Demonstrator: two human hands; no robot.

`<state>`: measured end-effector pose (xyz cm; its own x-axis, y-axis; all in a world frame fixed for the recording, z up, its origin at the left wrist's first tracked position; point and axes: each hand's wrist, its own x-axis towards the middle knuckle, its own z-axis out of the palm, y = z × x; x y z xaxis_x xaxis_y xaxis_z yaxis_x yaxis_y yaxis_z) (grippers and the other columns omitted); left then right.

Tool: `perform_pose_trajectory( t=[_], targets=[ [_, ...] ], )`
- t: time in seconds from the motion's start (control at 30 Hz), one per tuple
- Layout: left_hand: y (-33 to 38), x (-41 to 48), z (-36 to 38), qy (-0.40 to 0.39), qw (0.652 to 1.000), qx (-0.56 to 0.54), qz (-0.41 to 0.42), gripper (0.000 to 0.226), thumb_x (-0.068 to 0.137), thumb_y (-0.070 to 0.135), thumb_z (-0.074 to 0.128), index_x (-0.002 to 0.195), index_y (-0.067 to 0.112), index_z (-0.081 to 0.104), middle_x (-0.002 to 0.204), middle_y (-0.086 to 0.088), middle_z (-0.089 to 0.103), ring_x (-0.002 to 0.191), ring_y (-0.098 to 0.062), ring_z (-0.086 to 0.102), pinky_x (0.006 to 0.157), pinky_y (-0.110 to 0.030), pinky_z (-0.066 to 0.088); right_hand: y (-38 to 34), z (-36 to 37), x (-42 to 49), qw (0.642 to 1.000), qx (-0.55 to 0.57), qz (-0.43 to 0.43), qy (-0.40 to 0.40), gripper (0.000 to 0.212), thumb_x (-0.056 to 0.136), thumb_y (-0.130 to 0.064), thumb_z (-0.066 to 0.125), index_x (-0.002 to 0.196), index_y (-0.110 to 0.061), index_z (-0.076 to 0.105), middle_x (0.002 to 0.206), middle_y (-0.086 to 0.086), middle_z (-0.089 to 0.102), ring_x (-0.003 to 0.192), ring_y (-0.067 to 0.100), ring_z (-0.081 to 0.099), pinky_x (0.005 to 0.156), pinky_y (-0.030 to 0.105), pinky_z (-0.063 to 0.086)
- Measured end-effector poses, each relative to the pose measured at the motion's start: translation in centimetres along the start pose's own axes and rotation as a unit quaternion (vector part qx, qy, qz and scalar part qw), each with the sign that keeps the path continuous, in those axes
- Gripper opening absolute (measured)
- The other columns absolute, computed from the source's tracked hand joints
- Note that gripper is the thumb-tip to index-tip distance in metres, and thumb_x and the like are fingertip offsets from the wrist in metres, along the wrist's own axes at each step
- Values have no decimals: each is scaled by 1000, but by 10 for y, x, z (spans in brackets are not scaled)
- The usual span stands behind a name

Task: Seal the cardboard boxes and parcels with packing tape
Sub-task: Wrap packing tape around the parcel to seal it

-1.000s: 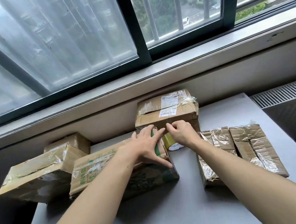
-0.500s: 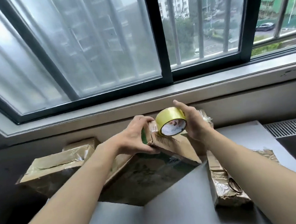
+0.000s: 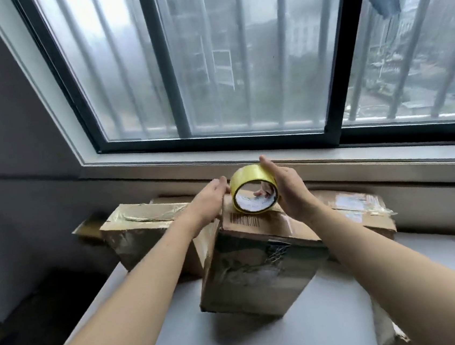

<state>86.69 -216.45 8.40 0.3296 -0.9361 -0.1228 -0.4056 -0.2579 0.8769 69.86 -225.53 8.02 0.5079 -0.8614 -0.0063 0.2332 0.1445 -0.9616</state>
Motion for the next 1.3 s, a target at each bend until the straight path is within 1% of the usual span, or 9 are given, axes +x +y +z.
perform_pose_trajectory(
  t=[0.13,0.37,0.57,0.67,0.77,0.87,1.0,1.1,1.3],
  targets=[
    [-17,10,-5,104,994,-17,-21,37,100,43,39,86,15,58,88,-6,63,83,-21,54,72,-35,41,12,35,2,999,-26,17,12,49,78,-58,73,57,-15,61,51,3,53,52,21,56,79,45,47],
    [-48,21,-27,105,994,8,3,17,96,11,49,80,15,48,76,-1,56,69,-15,46,57,-29,35,28,67,13,997,-79,25,8,53,72,-66,71,65,-13,66,59,7,61,72,31,58,78,43,49],
    [-74,38,-40,63,990,127,13,14,92,23,64,98,13,55,83,6,58,79,-15,53,65,-28,42,35,86,23,981,-193,-21,-16,51,91,-54,65,68,-9,61,61,6,52,58,22,48,55,30,37],
    [-77,39,-38,80,992,96,4,18,95,28,59,83,18,49,75,4,56,73,-19,48,64,-34,36,25,83,24,958,-281,-64,4,56,93,-48,66,54,-13,47,53,3,35,48,15,31,49,29,23],
    [-79,41,-38,81,992,101,8,30,100,41,51,79,21,46,73,1,55,71,-19,49,71,-37,40,0,58,24,900,-427,-92,-3,63,96,-44,62,46,-21,31,46,-3,25,41,12,18,45,29,18],
    [-75,41,-36,78,987,142,5,31,101,46,48,82,22,46,76,2,57,74,-19,52,77,-39,44,-19,30,21,851,-513,-100,-51,62,98,-41,59,46,-20,32,44,-5,27,40,11,19,45,29,19],
    [-61,40,-33,89,965,248,2,23,103,39,44,93,19,48,100,-4,62,93,-24,55,82,-38,42,-15,21,17,874,-469,-103,-73,54,97,-38,60,52,-15,44,49,-2,34,44,10,25,50,29,24],
    [-44,42,-25,141,946,284,62,16,103,31,45,105,17,53,108,-5,65,100,-27,59,87,-40,44,-7,17,17,894,-433,-102,-58,55,97,-39,62,51,-19,40,49,-3,33,44,10,26,49,29,23],
    [-14,59,17,53,961,260,76,27,104,40,36,96,19,52,110,-14,67,105,-36,58,82,-41,43,-2,3,10,950,-301,-65,-52,49,93,-42,68,56,-15,49,49,-3,40,45,10,33,46,24,25]
  ],
)
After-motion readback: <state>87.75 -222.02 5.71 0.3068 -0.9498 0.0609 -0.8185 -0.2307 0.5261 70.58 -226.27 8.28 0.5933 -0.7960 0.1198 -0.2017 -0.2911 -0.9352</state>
